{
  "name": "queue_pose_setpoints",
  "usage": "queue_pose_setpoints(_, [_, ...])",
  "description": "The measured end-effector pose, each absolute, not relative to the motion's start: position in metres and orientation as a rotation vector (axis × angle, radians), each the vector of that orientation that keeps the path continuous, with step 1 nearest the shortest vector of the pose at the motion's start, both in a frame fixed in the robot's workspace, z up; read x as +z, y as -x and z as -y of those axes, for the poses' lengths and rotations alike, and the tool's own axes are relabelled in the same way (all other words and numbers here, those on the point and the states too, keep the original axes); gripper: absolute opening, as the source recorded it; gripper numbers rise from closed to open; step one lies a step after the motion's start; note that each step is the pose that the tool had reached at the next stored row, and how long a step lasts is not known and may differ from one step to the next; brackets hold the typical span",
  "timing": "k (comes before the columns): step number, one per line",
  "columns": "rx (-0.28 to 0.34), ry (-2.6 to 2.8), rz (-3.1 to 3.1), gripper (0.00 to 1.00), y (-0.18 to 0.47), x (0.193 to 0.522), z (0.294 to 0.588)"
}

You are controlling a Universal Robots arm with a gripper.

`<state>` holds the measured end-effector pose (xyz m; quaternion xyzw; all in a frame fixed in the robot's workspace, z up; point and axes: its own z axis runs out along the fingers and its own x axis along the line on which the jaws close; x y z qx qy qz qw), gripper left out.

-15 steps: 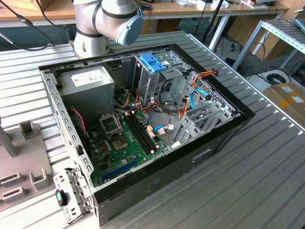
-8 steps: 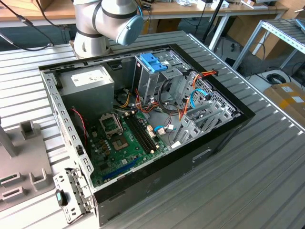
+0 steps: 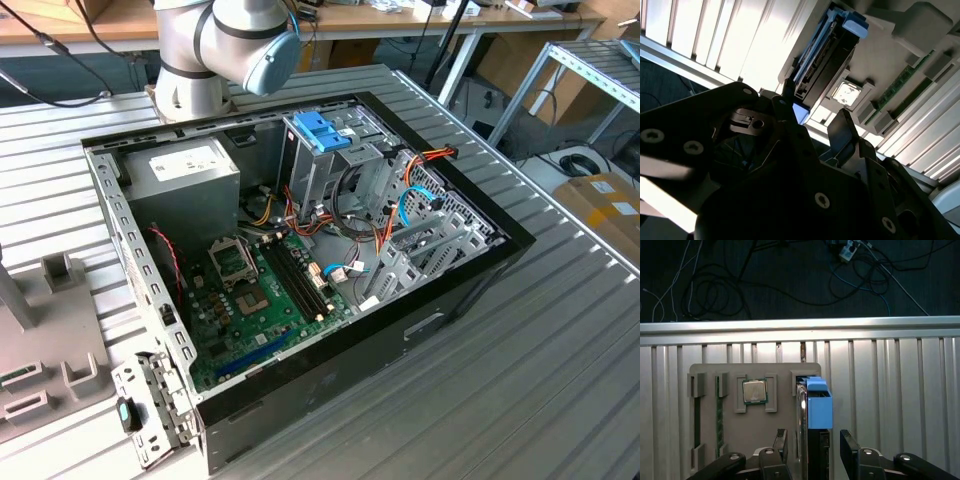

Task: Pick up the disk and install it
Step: 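Pick up the disk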

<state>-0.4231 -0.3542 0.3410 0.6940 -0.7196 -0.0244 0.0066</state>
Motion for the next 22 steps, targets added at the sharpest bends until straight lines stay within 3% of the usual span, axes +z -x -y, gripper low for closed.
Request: queue_pose_setpoints(22, [-0.076, -2.174, 2.248, 0.54, 0.4309, 0.3348, 0.3542])
